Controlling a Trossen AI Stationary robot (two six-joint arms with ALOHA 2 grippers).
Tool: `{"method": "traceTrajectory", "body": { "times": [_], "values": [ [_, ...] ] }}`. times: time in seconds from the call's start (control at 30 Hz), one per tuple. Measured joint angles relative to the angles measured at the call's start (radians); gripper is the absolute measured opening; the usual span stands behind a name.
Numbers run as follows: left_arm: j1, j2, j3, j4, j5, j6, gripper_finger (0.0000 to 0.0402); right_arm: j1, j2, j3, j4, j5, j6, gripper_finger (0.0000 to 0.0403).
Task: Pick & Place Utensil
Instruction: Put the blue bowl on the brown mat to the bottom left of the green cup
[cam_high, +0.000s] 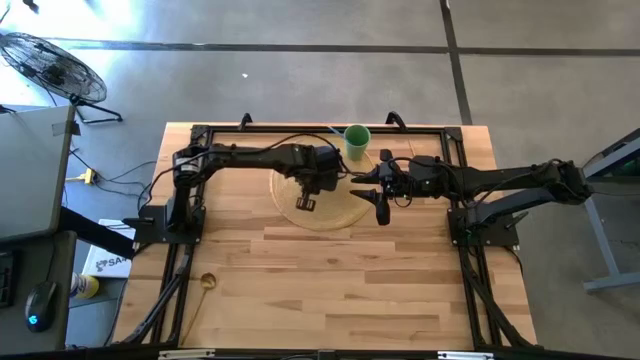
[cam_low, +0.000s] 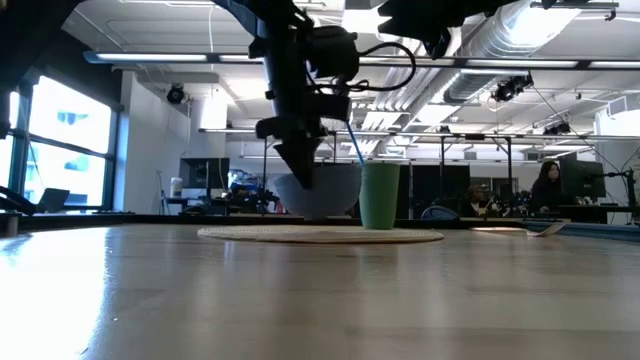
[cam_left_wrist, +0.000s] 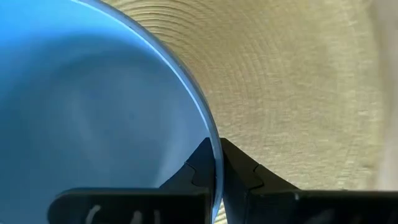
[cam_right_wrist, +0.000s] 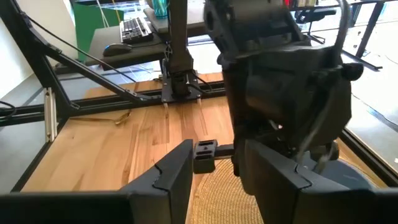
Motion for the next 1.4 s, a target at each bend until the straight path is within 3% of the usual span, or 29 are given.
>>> {"method": "traceTrajectory", "body": {
  "times": [0.7, 1.4],
  "values": [
    [0.0, 0.016, -0.001, 0.032, -0.023, -0.105, 0.001, 0.0, 0.0, 0.0, 0.0, 0.0, 0.001, 0.014],
    [-0.002, 0.071, 0.0, 0.05, -0.063, -0.105, 0.0012, 0.0, 0.0, 0.0, 0.001, 0.0, 0.001, 0.014]
  ]
}}
